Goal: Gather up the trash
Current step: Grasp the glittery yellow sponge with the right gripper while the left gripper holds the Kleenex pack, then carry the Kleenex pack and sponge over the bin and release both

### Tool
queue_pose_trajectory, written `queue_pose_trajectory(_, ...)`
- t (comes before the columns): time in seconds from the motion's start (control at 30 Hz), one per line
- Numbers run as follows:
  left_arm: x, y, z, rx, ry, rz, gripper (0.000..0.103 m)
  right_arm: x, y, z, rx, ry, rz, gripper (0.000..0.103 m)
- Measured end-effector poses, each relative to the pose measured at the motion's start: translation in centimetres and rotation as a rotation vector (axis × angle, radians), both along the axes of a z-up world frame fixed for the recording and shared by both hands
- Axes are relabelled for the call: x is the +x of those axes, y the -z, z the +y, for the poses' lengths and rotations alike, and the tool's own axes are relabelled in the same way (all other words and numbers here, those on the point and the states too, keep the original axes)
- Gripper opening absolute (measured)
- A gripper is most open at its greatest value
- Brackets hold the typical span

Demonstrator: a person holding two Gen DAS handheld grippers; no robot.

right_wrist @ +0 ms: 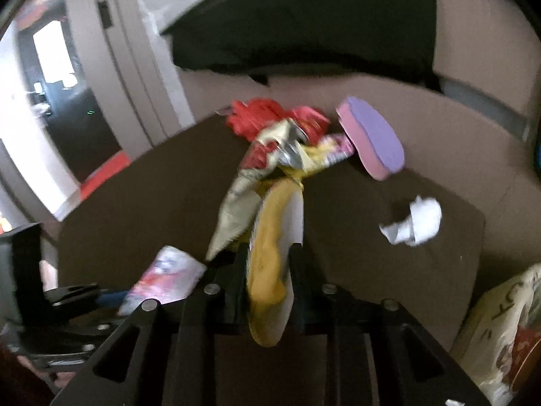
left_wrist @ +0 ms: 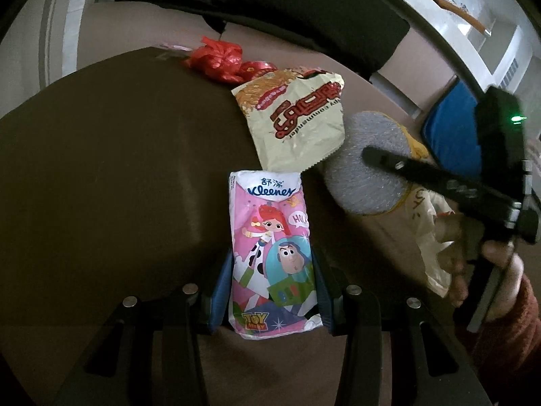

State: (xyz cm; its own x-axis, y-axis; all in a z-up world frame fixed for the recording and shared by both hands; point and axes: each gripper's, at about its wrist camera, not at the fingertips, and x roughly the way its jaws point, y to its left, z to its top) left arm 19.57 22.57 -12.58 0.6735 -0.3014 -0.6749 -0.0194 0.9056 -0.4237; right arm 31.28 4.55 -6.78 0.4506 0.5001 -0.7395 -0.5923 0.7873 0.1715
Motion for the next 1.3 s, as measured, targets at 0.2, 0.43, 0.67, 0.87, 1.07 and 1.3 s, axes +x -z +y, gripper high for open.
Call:
queue_pose_trajectory(0.2,0.0,0.0,0.2,0.005,0.002,-0.007,0.045,1.0,2.0,-0.6,-0.029,0.057,0.05,0.023)
queue_pose_trajectory(0.43,0.3,0.0,-0.4,0.048,-0.015,0.002,0.046,-0.2,0.5,-1.2,-0.023,0.038,-0.011,0.013)
queue_pose_trajectory(0.67,0.7,-0.1,-1.7,0.129,-0.049,0.024,0.047,-2.3,-1.6,-3.1,-0.005,0.042,-0.074,0.013)
queue_pose_trajectory(0.87,1.0,-0.4,-3.1,0.213,-0.079,0.021,0.043,-4.2,-2.0,-5.7,0.003,0.069,-0.109,0.013)
queue_pose_trajectory(1.07,1.1,-2.0,-4.7,0.239,-0.09,-0.018,0.04,-5.2,-2.8,-8.5,0.04,0.091,-0.137,0.013)
queue_pose_trajectory(1.3,0.3,-7.4,-6.9,0.281,-0.099,-0.178,0.04,-6.1,-5.0,-11.8,0.093,0.127,-0.197,0.013)
